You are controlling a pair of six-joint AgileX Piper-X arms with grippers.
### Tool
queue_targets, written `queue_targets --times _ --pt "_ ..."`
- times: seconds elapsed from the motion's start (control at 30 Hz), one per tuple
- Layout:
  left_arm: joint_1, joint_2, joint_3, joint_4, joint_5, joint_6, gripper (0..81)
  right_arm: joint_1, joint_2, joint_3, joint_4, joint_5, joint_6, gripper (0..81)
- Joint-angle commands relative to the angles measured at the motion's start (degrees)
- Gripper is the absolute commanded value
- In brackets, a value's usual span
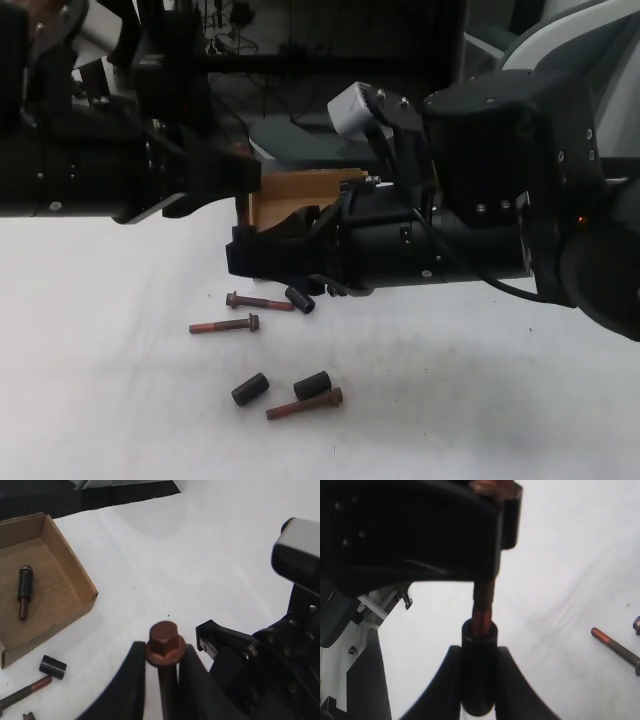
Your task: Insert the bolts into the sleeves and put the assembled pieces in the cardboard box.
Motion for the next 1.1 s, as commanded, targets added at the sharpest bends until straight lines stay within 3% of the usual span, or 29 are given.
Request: queue_targets --times 0.0,1.07 --pt "0.1 -2.0 -0.1 0.1 -0.9 1.2 1.7 -0.2 -0.3 -0.7 0.5 2.5 -0.6 0.6" --pt "0.1 0.9 -0.1 4.0 0.4 4.2 1.7 -0.2 -0.3 -2.0 -3.3 1.0 -0.4 0.6"
